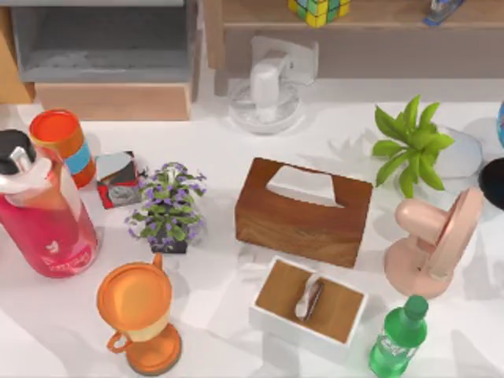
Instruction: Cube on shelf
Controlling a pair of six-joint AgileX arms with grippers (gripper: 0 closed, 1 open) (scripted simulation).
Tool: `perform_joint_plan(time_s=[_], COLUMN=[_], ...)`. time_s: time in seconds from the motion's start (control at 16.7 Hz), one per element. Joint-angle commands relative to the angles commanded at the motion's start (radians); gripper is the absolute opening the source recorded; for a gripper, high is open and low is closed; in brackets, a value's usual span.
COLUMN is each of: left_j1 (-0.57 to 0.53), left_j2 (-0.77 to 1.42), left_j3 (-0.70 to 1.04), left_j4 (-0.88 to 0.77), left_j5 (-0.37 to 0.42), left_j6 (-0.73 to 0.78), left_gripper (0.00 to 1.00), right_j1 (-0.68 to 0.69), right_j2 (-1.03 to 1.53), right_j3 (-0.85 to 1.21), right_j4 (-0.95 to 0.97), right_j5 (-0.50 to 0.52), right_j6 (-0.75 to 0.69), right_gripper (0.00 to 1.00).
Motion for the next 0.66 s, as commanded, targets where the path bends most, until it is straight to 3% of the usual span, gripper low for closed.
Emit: perform_joint_plan(time_s=[0.3,0.66], left_j1=[0.0,0.0], left_j2=[0.0,0.0], left_j3=[0.0,0.0], left_j4=[0.0,0.0], left_j5=[0.0,0.0], left_j6=[0.0,0.0], left_gripper=[0.98,1.0], right_j1=[0.0,0.0], right_j2=[0.0,0.0], right_j3=[0.0,0.0], right_j4=[0.0,0.0], right_j5=[0.0,0.0], right_j6=[0.0,0.0], right_gripper=[1.0,1.0])
